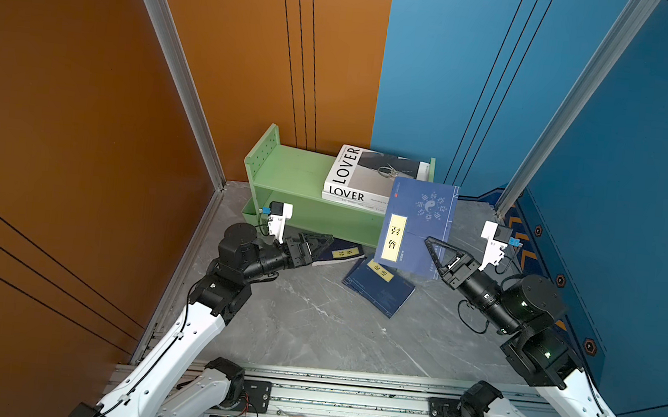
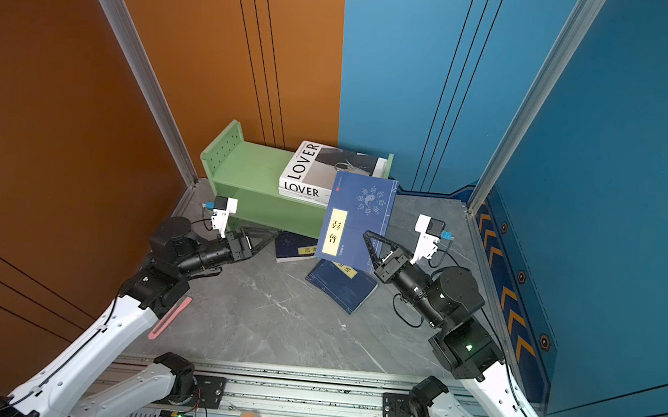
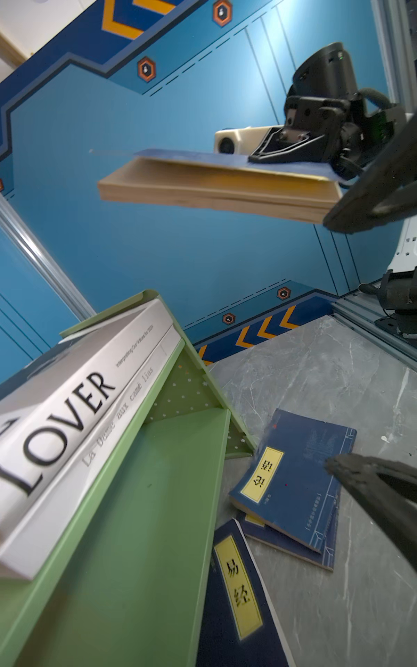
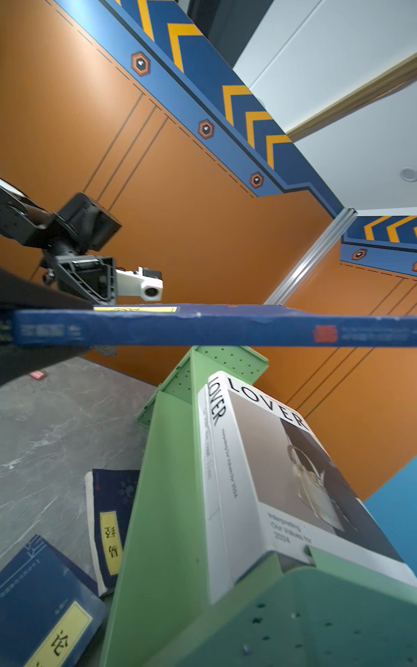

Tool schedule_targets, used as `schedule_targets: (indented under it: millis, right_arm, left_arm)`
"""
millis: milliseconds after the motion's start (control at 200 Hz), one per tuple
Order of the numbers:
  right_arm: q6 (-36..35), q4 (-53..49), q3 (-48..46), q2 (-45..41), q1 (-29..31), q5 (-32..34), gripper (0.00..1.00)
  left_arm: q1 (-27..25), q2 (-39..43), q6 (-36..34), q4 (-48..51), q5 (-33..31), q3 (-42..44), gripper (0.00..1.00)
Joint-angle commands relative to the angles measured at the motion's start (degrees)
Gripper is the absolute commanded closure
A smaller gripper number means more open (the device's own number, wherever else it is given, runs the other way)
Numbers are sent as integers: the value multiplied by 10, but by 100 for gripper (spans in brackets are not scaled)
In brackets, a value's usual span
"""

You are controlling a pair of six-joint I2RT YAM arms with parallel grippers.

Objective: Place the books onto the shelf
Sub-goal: 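Lift the blue book upright with both grippers toward the shelf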

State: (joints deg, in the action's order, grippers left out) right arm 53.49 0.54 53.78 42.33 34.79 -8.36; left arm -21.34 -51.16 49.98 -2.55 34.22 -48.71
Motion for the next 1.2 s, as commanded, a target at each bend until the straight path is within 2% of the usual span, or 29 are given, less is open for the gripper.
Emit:
schedule_targets:
  millis: [0,135,280,511,646,826,981,1197]
  right_arm:
    - [19,71,-6,3,-4,72,94]
    - [39,126,-38,-1,-3,107,94]
    - [44,165,-49,0,-3,110,94]
    - [52,220,-55,10,1,111,94]
    - [63,251,-49,31,7,108,94]
    - [58,262,-33,44,15,112,95]
    - [58,266,-30,58,19,119,96]
    - [52,272,-19,74,19,126,97]
  left_arm:
    - [-37,15,4,-52,-38,10,2]
    - [-82,5,26,-105,-66,22,0]
    - [-123,-38,52,-178,-78,21,2]
    - [-174,-137,53,-239,-65,-49,2]
    - [-188,-199,75,-267,-72,-98,2]
    - [-201,-243,94,-269,-95,-139,2]
    - [-215,-260,94,-318,-84,-158,2]
    - [-233,-264,66,-320,-87,-178,0]
